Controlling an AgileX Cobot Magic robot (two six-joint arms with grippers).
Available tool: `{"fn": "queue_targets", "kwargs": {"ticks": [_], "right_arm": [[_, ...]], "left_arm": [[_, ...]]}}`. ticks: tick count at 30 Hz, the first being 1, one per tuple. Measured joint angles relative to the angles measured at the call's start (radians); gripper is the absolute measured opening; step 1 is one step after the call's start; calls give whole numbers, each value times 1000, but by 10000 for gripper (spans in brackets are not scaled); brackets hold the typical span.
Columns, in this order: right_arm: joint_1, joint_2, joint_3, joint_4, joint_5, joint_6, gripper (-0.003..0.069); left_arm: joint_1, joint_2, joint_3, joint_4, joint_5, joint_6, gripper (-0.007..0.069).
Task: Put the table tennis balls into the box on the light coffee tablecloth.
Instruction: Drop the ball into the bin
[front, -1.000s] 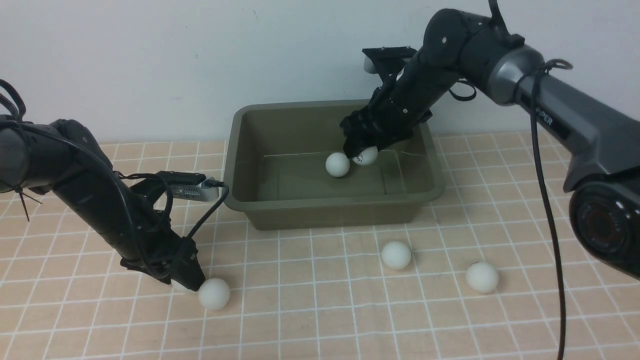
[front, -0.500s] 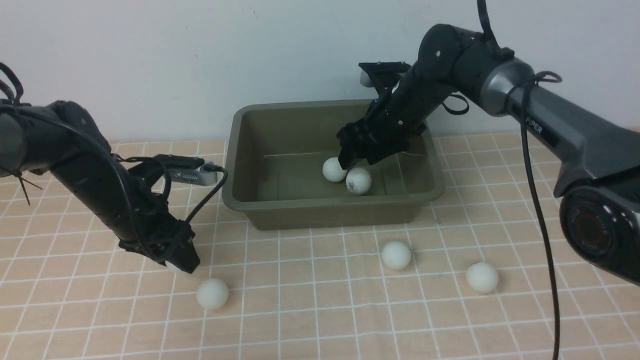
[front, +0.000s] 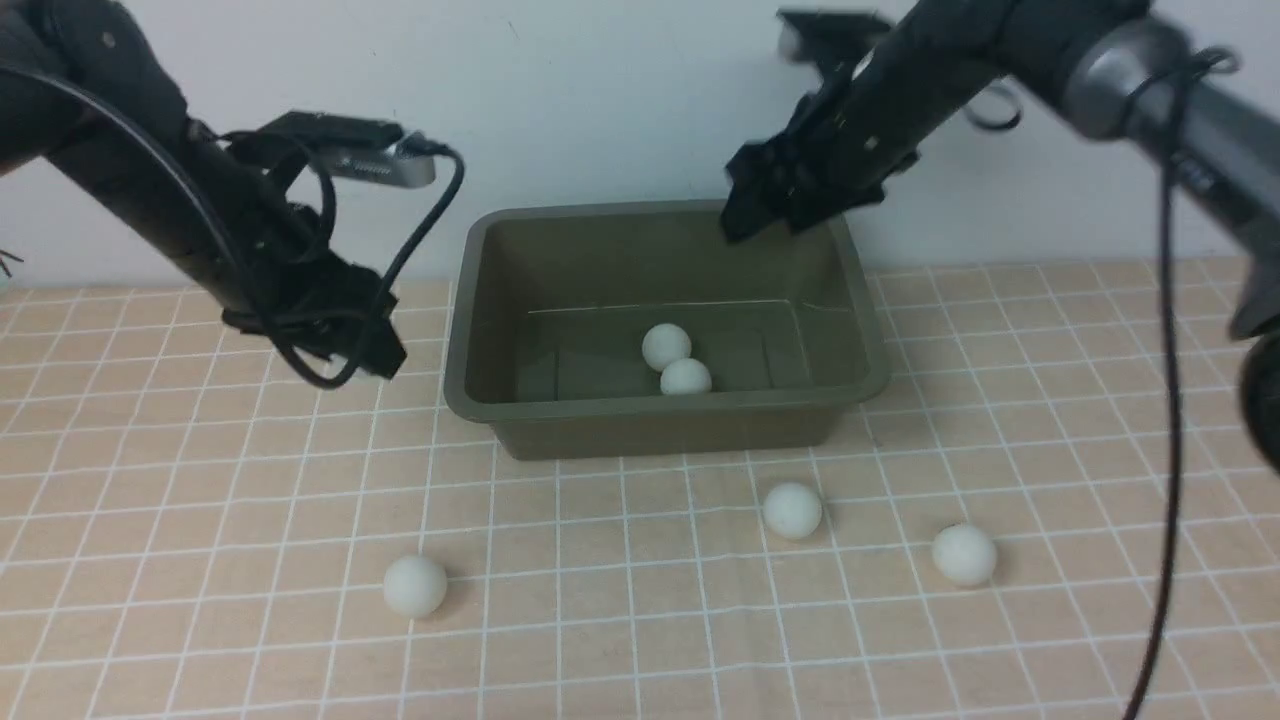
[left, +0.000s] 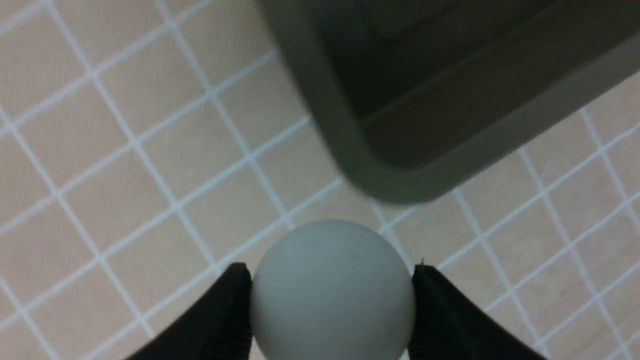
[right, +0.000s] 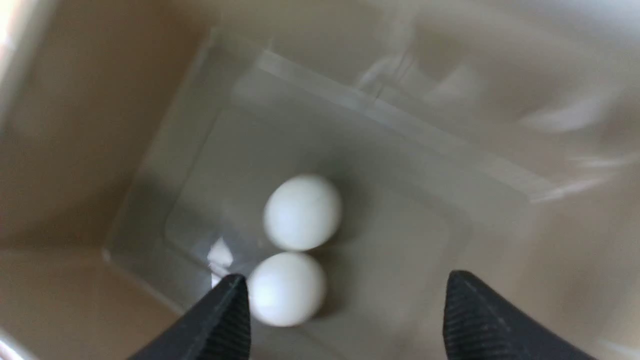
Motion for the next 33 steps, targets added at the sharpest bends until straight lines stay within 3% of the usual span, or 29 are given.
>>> {"fn": "queue_targets", "kwargs": {"ticks": [6, 11, 20, 28, 33], "right_arm": [[-132, -272, 245, -92, -3, 3, 470], [-166, -413, 488, -142, 5, -6, 470], [-74, -526, 843, -161, -1, -20, 470], [-24, -526, 1076, -189, -18, -20, 470], [-24, -527, 1170, -187, -147, -23, 470]], "left_arm": [[-126, 54, -91, 2, -145, -37, 319], [-200, 173, -188, 0, -180, -46, 319], [-210, 367, -343, 2, -175, -61, 319], [-210, 415, -356, 2, -186, -18, 319], [-210, 427, -358, 2, -197, -11, 365]]}}
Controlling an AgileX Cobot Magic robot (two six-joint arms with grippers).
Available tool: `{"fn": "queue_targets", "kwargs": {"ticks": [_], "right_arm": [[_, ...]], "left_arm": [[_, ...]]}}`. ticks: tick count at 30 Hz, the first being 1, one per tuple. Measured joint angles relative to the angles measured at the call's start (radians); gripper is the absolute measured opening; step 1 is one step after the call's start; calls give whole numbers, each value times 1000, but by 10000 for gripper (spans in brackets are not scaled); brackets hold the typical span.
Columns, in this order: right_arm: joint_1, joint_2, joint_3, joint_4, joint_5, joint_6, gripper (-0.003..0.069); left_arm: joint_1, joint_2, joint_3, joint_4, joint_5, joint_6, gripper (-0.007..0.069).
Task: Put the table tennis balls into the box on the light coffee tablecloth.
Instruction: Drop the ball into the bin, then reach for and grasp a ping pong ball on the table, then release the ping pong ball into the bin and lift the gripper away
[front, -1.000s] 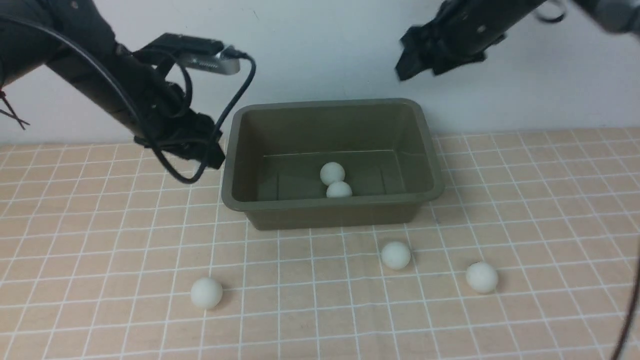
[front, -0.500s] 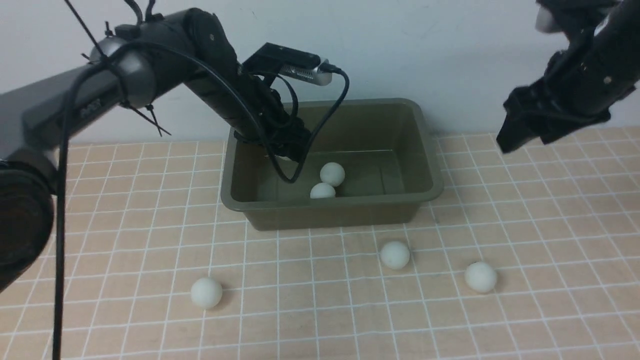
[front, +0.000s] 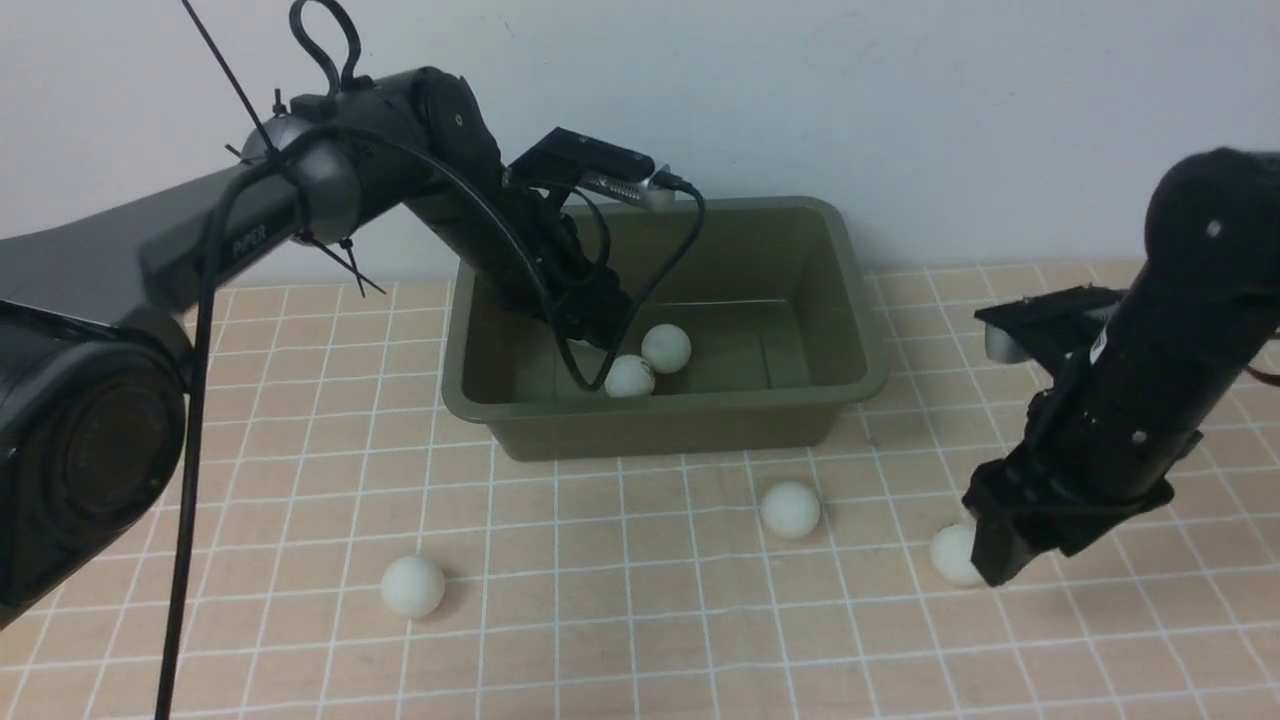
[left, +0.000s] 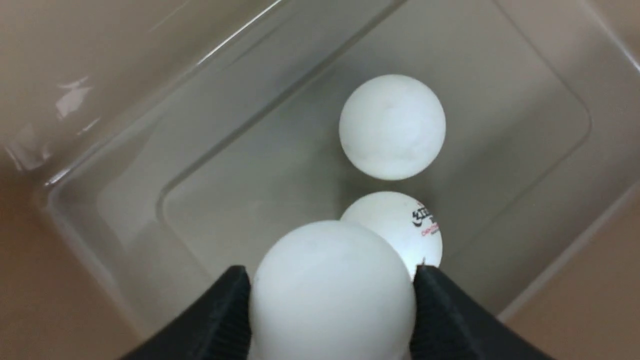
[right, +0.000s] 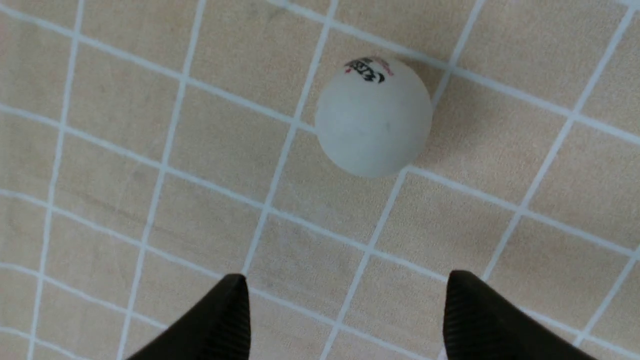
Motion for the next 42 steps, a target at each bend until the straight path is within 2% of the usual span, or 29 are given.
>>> {"fn": "queue_targets", "kwargs": {"ticks": [6, 8, 10, 16, 21, 24, 25, 26, 29, 33, 37, 42], "right_arm": [[0, 9, 17, 46, -157, -23, 470], [0, 19, 17, 59, -185, -33, 470], [0, 31, 17, 65, -199, -37, 470], [0, 110, 19, 59, -252, -43, 470], [0, 150, 19, 56, -280, -45, 462], [0, 169, 19, 54, -283, -44, 421], [0, 173, 19, 52, -283, -41, 375], [0, 174, 18, 52, -279, -38, 360], [0, 171, 1, 51, -235, -38, 362], [0, 148, -84, 51, -120, -38, 362], [2, 115, -262, 79, 17, -38, 362], [37, 121, -478, 112, 45, -33, 362]], "left_arm": [[0, 0, -11, -2, 1, 18, 473], [0, 0, -22, -2, 13, 18, 489], [0, 0, -38, 0, 37, 18, 493], [14, -13, -197, 0, 318, 15, 498], [45, -112, -226, 5, 365, -7, 496], [67, -191, -218, 20, 367, -31, 477], [77, -231, -201, 33, 368, -45, 468], [88, -272, -167, 50, 368, -57, 461], [102, -360, -72, 81, 368, -67, 455], [103, -471, 155, 114, 368, -68, 456], [103, -549, 395, 121, 367, -58, 456], [103, -612, 611, 121, 285, -33, 456]]}}
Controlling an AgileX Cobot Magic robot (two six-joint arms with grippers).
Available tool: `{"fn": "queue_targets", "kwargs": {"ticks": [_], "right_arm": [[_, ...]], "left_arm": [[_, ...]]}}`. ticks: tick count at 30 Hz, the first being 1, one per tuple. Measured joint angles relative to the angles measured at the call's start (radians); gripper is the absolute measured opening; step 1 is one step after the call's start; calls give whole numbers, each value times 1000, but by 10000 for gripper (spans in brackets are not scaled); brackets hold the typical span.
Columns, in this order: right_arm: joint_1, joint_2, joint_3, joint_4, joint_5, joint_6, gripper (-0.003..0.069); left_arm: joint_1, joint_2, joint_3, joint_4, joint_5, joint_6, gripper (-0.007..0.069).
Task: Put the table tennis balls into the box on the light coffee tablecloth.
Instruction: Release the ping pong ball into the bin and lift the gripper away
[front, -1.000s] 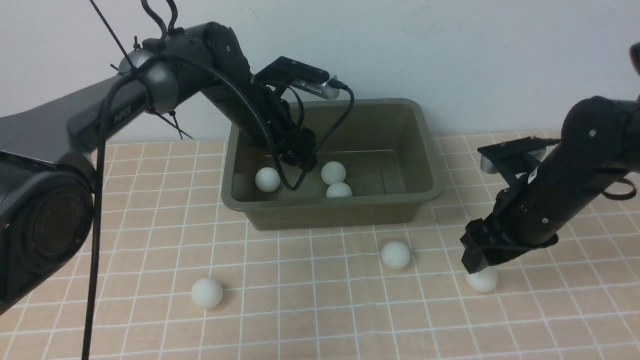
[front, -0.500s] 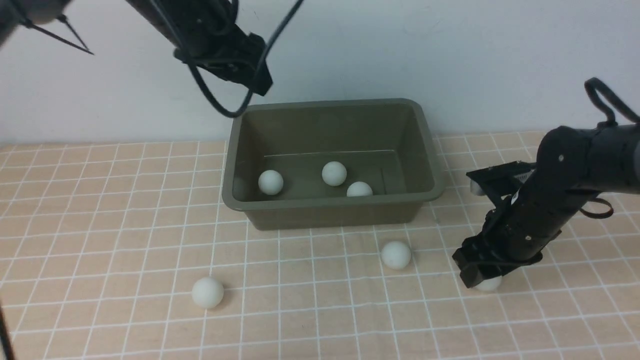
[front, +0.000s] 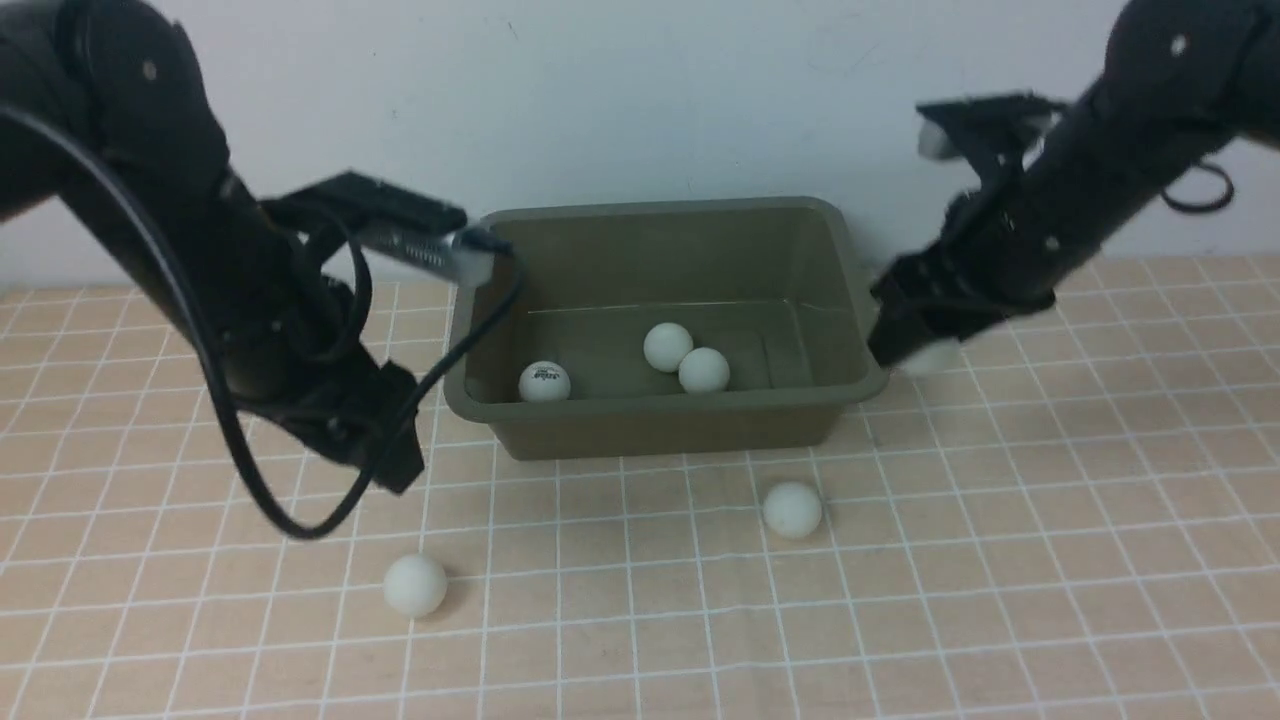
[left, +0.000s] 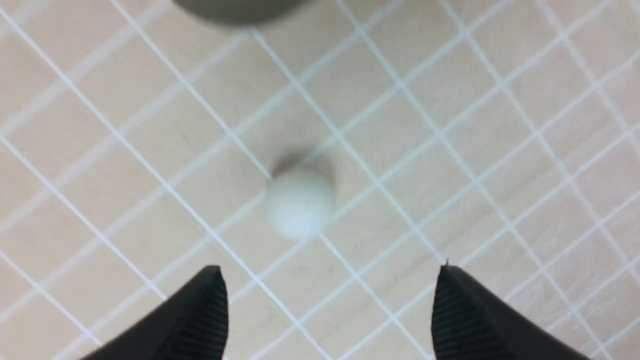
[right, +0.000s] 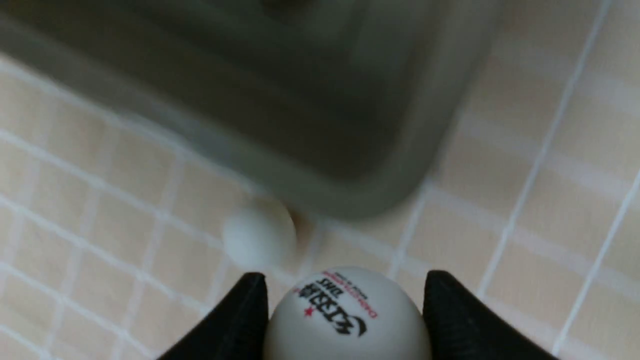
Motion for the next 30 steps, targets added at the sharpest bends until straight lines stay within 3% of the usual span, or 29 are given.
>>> {"fn": "queue_targets", "kwargs": {"ticks": [6, 15, 30], "right_arm": [[81, 169, -309, 2, 8, 10, 362], [101, 494, -674, -4, 92, 49, 362], [101, 600, -729, 12, 91, 36, 362]], "left_arm": [[0, -15, 198, -44, -172, 73, 456], [0, -14, 230, -69, -291, 137, 456], [0, 181, 231, -12, -352, 137, 456]]}}
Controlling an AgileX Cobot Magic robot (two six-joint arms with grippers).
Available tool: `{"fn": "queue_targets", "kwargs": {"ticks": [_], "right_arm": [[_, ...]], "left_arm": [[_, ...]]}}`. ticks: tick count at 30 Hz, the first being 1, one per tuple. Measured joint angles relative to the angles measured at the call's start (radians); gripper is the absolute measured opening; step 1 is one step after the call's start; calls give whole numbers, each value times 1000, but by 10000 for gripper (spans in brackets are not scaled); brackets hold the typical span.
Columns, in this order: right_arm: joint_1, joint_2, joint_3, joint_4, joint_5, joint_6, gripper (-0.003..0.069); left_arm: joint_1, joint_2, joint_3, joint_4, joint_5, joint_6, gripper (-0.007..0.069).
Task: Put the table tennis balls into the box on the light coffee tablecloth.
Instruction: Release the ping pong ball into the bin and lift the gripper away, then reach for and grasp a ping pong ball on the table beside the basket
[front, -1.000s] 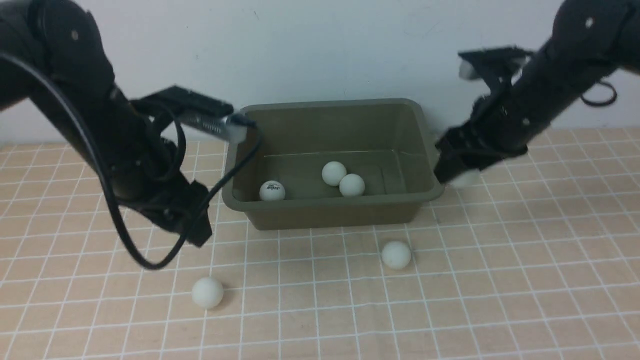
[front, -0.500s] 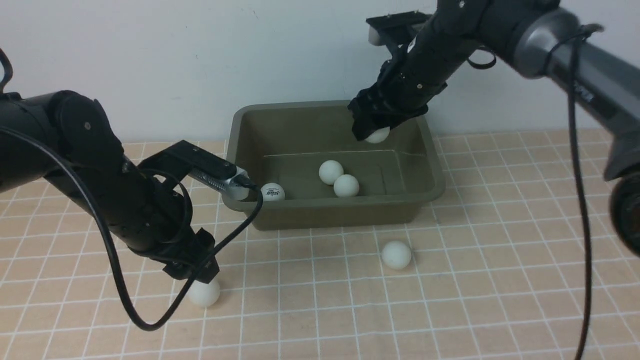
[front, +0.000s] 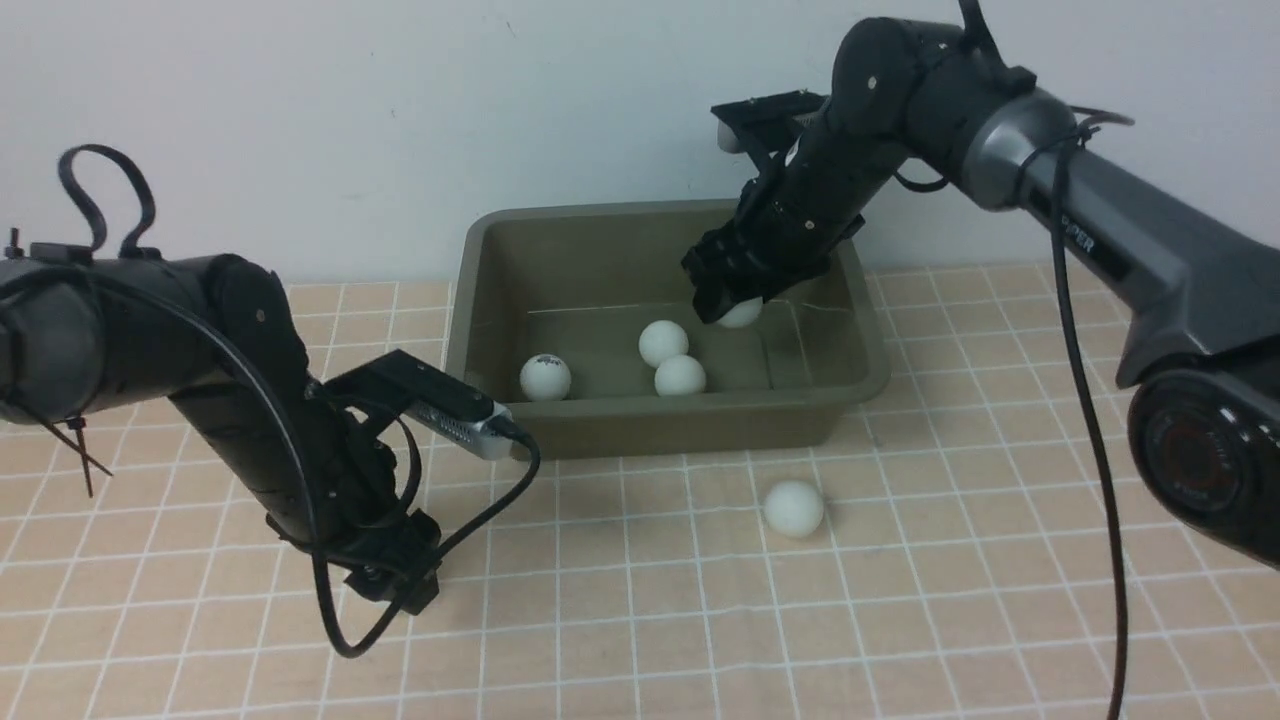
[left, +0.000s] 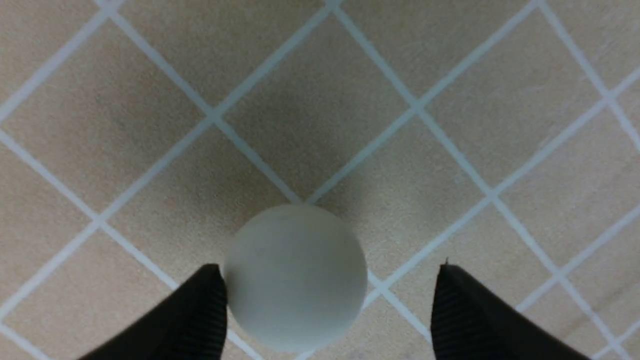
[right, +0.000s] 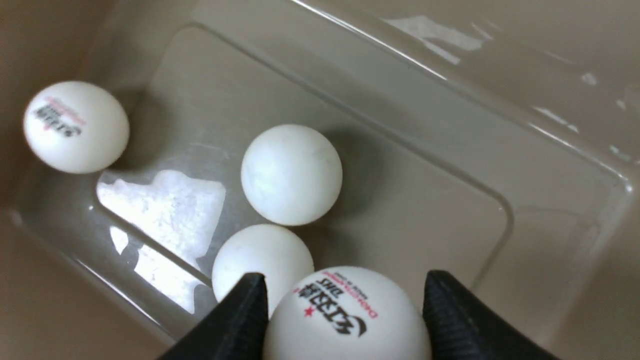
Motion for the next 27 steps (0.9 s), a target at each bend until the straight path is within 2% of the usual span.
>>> {"fn": "queue_targets", "kwargs": {"ticks": [8, 12, 14, 22, 27], "right_arm": [[0, 0, 0, 16, 0, -22, 372], [0, 0, 0, 27, -2, -29, 374], [0, 0, 0, 30, -3, -31, 377], [0, 0, 0, 30, 1, -31, 420], [0, 0, 0, 27, 7, -31, 477]], "left_arm": [[0, 41, 0, 25, -22, -32, 449], [0, 49, 0, 36, -22, -62, 385], [0, 49, 0, 57, -22, -100, 317], [0, 8, -41, 209, 57, -276, 319], [0, -118, -142, 213, 108, -298, 319]]}}
